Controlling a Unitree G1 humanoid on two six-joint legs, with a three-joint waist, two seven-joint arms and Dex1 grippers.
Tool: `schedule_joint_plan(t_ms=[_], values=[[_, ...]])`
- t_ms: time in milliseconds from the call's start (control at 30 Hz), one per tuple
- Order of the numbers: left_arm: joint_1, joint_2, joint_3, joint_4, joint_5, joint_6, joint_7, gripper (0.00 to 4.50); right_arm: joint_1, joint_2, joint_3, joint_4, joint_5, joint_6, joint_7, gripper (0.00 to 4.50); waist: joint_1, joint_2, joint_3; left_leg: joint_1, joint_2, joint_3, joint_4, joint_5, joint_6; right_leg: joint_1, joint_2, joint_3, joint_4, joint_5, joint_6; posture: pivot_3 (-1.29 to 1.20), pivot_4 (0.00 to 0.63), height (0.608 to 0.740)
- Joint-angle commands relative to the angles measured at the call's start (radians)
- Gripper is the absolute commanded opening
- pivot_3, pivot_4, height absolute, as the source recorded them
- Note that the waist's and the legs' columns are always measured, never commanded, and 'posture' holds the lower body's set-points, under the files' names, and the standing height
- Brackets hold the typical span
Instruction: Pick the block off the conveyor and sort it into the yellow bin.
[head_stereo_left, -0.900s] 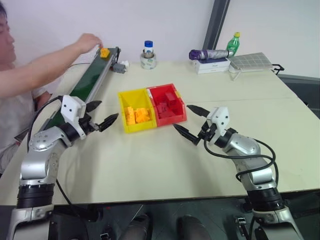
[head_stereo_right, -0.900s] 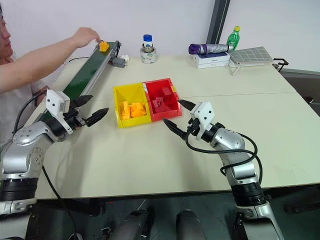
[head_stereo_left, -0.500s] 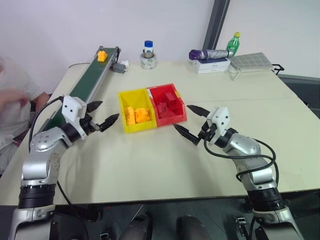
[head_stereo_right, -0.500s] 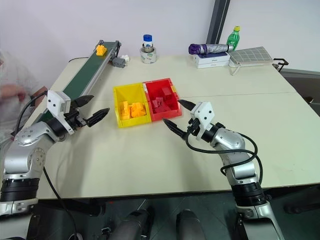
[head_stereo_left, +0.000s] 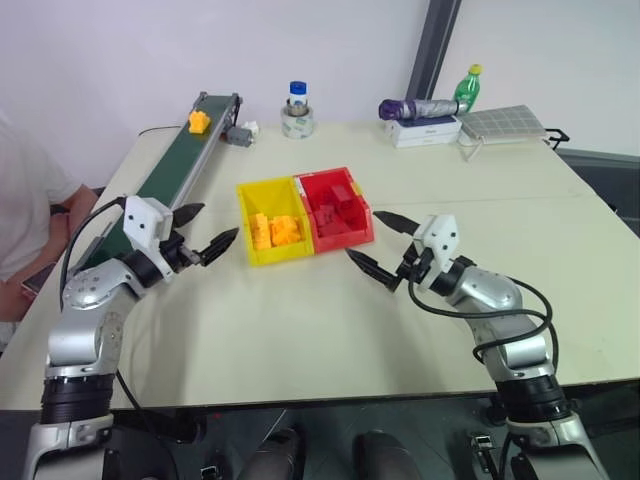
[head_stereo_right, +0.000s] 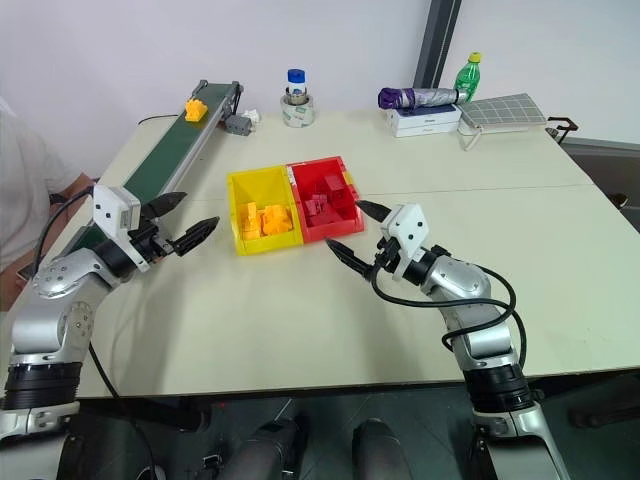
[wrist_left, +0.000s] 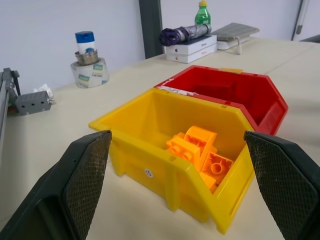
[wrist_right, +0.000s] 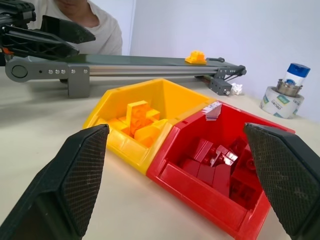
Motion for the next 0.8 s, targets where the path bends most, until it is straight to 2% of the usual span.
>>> schedule_joint_plan(t_ms=[33,367,533,700,800], values=[[0.003,0.008,0.018,-0.023,-0.004,-0.038,-0.006,4.47,-0.019,-0.008,-0.010,-0.041,-0.001,-0.009,0.002,4.50,-0.001,0.000,0.000,0.000,0.000,0.000,0.000,0.000,0.000,0.000,0.000,0.000,0.000,0.000,0.000,0.00,0.150,0.740],[0.028,0.015,0.061,-0.051,-0.052,-0.014,0.000,4.47,-0.022,0.003,-0.005,-0.028,-0.004,-0.020,0.006,4.50,-0.002,0.000,0.000,0.000,0.000,0.000,0.000,0.000,0.000,0.000,0.000,0.000,0.000,0.000,0.000,0.00,0.150,0.740],[0.112,0.009,0.202,-0.076,-0.088,-0.037,0.083,4.47,-0.024,0.009,0.000,-0.018,-0.006,-0.027,0.012,4.50,-0.004,0.000,0.000,0.000,0.000,0.000,-0.001,0.000,0.000,-0.001,0.000,0.001,0.000,0.000,0.000,0.00,0.150,0.740],[0.166,-0.010,0.298,-0.023,-0.044,-0.112,0.189,4.47,-0.038,0.006,0.000,-0.001,-0.005,-0.031,0.031,4.50,0.001,0.000,0.000,0.000,0.000,0.000,-0.002,0.000,0.000,-0.001,0.000,0.000,0.000,0.000,0.000,0.00,0.150,0.740],[0.203,-0.022,0.328,-0.013,-0.069,-0.090,0.222,4.47,-0.053,0.010,0.001,0.017,-0.008,-0.035,0.043,4.50,0.000,0.000,0.000,0.000,0.000,0.001,-0.002,0.000,0.000,-0.001,0.000,0.001,-0.001,0.000,0.000,0.00,0.150,0.740]])
